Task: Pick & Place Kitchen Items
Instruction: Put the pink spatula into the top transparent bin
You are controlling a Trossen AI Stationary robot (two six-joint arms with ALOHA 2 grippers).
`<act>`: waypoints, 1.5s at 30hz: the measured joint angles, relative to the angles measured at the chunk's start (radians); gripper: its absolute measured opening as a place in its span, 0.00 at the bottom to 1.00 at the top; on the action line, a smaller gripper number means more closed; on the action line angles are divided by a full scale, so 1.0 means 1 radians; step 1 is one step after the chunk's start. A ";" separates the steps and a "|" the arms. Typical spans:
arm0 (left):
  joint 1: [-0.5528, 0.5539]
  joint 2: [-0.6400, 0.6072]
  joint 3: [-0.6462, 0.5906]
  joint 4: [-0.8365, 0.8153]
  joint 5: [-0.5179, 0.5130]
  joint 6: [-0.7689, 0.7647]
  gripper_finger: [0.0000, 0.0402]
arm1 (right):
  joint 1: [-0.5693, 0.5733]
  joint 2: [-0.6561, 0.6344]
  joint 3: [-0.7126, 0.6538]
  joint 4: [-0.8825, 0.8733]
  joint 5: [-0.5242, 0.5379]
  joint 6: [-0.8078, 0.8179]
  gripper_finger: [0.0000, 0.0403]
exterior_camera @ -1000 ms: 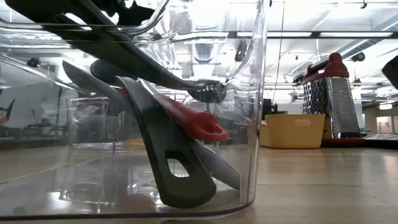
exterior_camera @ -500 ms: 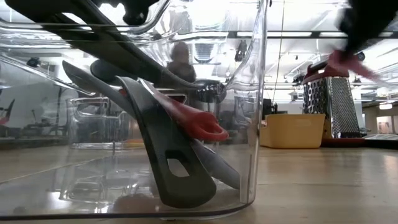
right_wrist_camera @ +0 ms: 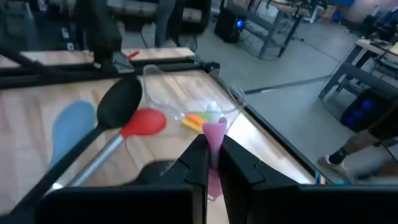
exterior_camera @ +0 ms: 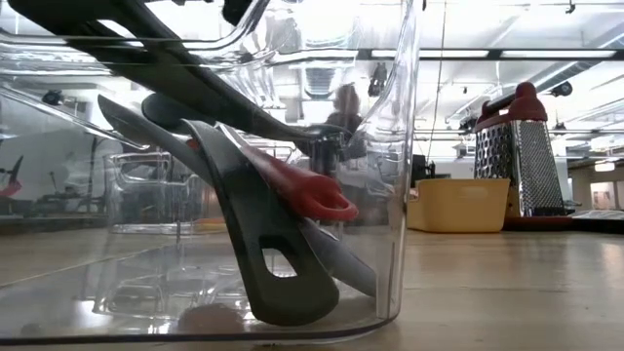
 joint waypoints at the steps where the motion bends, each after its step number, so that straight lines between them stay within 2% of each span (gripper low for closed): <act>1: -0.003 0.020 0.000 0.025 0.000 0.000 0.55 | -0.010 0.001 0.000 0.034 -0.003 -0.034 0.04; 5: -0.008 0.107 0.020 0.089 -0.011 -0.008 0.55 | -0.037 0.003 -0.012 0.183 0.001 -0.170 0.04; 10: -0.032 0.224 0.055 0.131 -0.148 -0.009 0.55 | -0.044 0.002 -0.015 0.329 0.020 -0.302 0.04; 13: -0.042 0.273 0.076 0.140 -0.168 0.024 0.55 | -0.057 0.002 -0.012 0.382 0.022 -0.349 0.04; 19: -0.054 0.333 0.132 0.151 -0.183 0.027 0.55 | -0.073 0.002 -0.012 0.407 0.023 -0.380 0.04; 23: -0.055 0.353 0.155 0.152 -0.332 0.036 0.55 | -0.081 0.002 -0.012 0.427 0.018 -0.391 0.04; 30: -0.057 0.388 0.196 0.152 -0.333 0.061 0.55 | -0.078 0.002 -0.012 0.505 0.010 -0.473 0.04; 34: -0.055 0.395 0.200 0.134 -0.377 0.061 0.53 | -0.080 0.002 -0.012 0.508 -0.007 -0.476 0.04; 39: -0.056 0.395 0.200 0.122 -0.376 0.061 0.40 | -0.078 0.002 -0.012 0.510 -0.010 -0.476 0.05; 45: -0.055 0.395 0.200 0.111 -0.375 0.073 0.11 | -0.080 0.002 -0.013 0.511 -0.009 -0.476 0.05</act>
